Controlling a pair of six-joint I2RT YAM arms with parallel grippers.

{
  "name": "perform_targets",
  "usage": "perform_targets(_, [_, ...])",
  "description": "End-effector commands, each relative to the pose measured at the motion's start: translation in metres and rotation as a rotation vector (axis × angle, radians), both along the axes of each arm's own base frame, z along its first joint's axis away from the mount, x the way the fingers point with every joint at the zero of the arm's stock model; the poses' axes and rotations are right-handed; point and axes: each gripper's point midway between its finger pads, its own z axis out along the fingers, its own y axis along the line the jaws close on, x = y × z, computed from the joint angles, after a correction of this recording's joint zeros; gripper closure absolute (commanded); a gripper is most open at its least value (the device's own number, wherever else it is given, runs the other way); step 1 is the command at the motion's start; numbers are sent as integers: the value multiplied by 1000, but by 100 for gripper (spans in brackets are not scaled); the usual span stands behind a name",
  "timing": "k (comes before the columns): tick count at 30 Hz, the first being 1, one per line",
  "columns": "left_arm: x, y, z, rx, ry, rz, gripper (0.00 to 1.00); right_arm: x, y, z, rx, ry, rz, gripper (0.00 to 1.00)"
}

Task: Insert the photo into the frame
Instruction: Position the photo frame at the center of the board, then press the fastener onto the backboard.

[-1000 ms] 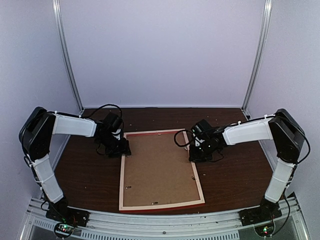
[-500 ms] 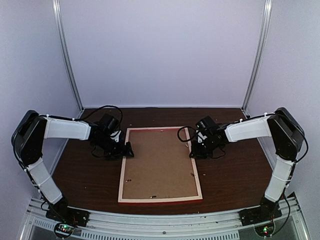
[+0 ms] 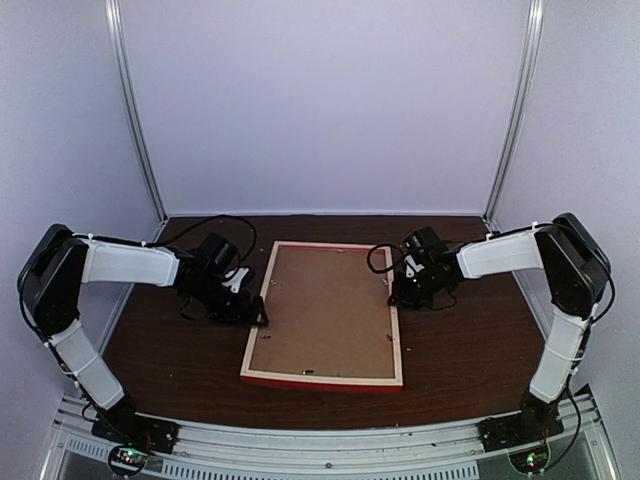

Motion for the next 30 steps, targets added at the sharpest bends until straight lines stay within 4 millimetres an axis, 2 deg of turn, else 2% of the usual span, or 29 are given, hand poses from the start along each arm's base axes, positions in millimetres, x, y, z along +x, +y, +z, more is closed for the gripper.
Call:
perform_targets(1, [-5,-4,3,2,-31,-95,9,-14,-18,-21,-81,74,33,100])
perform_targets(7, [-18,-12,-6,66,-19,-177,11,-16,-16,-24,-72,86,43,100])
perform_targets(14, [-28,-7,-14,141,-17,-195,11,-17,-11,-31,-45,97,38,100])
perform_targets(18, [-26,-3,-17,180,-29,-186,14,-18,-12,-32,-42,101,37,100])
perform_targets(30, [-17,-9,-21,235,-71,-198,21,-21,-11,-34,-30,99,34,100])
